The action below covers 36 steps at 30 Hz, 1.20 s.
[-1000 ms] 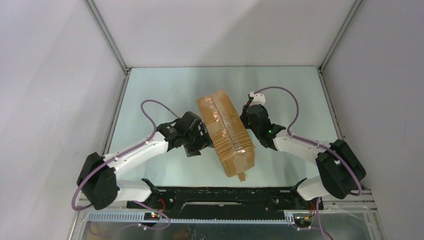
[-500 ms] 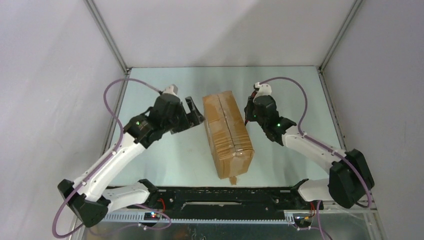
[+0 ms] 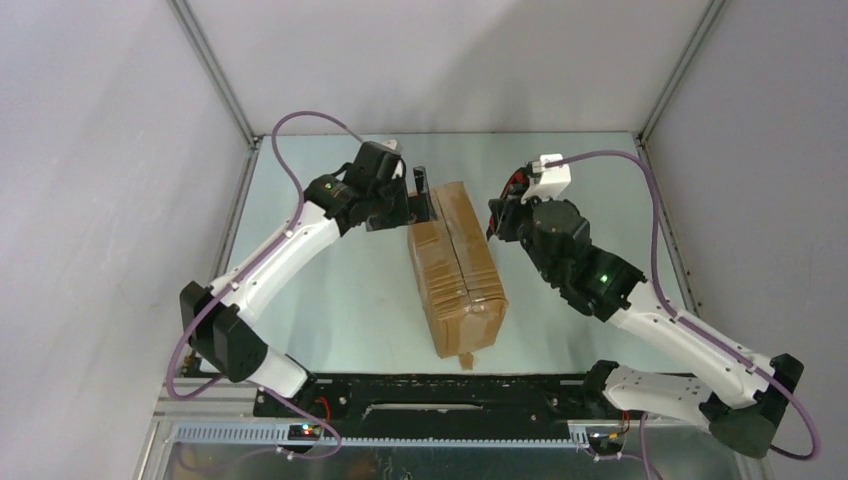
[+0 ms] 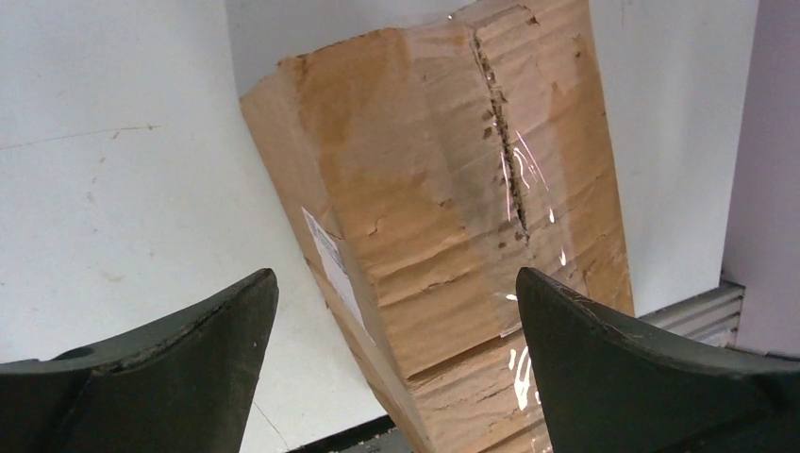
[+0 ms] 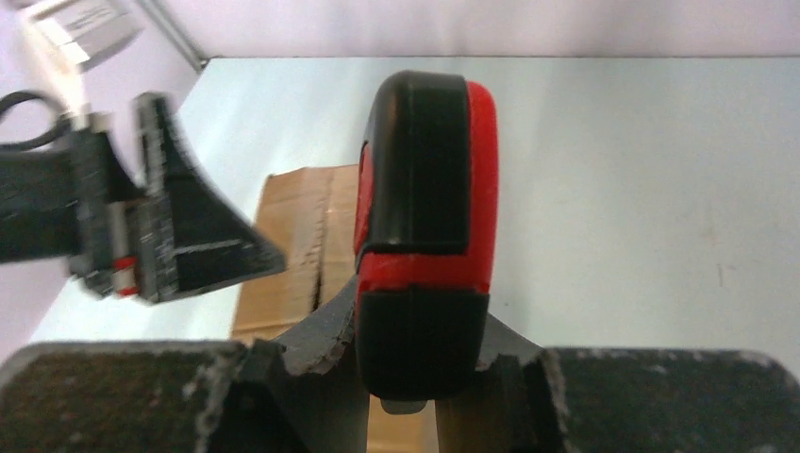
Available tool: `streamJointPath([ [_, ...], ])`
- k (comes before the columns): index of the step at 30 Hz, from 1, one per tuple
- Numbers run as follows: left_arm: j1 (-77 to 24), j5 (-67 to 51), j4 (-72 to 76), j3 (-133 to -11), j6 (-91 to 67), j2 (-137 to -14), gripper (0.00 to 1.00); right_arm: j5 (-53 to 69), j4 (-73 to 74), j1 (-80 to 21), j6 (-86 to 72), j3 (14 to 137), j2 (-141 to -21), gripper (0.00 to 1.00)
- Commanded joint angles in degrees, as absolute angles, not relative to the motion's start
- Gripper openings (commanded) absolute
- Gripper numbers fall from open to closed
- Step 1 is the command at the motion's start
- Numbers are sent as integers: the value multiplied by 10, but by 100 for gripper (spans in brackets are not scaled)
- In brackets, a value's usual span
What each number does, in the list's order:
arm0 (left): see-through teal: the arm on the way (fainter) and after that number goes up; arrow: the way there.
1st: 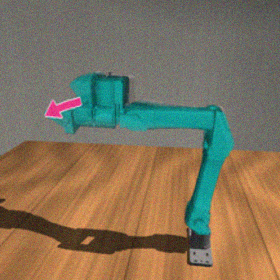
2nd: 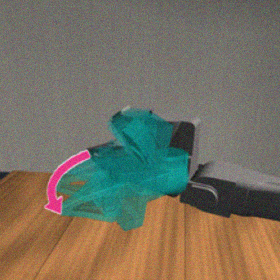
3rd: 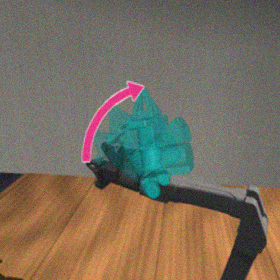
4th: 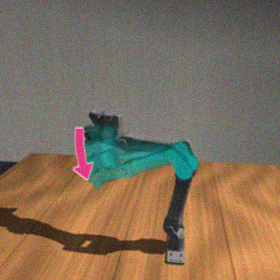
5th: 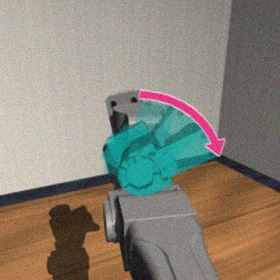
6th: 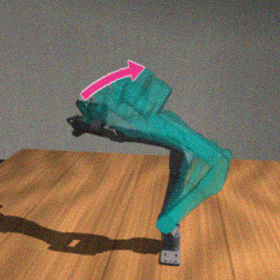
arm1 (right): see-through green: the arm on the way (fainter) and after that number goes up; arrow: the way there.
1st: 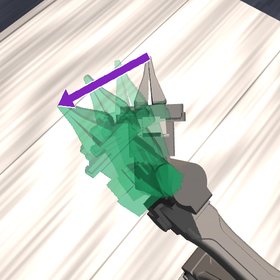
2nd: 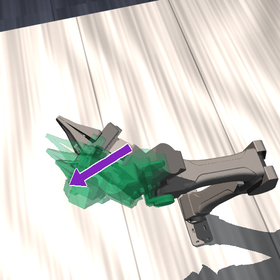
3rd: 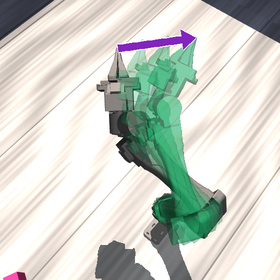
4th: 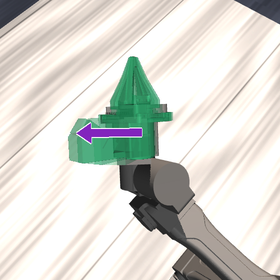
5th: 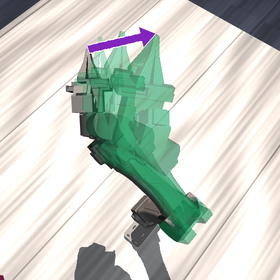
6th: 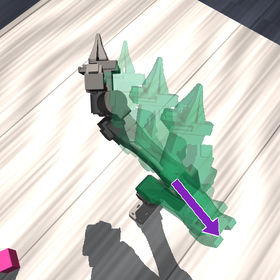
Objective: Unpack the express box
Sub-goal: Adjust the express box at the center of the board, then cut the express box at the center of the board.
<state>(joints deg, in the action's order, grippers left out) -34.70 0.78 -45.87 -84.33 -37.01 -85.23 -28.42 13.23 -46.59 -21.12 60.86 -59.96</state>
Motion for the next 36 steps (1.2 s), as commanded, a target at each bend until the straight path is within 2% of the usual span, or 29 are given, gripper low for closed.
streamJointPath([
  [1,-347,-32,-465,-889,-358,-858,100,-357,145,-519,-207,633,-590,0],
  [10,-371,-20,-513,-935,-370,-905,100,-381,126,-559,-211,633,-600,0],
  [15,-374,43,-579,-965,-397,-939,100,-382,111,-572,-211,628,-596,0],
  [23,-374,40,-563,-952,-419,-946,99,-381,98,-594,-212,621,-594,0],
  [28,-375,46,-561,-945,-450,-939,86,-387,82,-615,-209,621,-614,0],
  [32,-374,49,-560,-928,-478,-930,68,-401,68,-634,-198,621,-638,0],
  [36,-375,50,-556,-915,-490,-922,59,-408,49,-654,-192,611,-653,0],
])
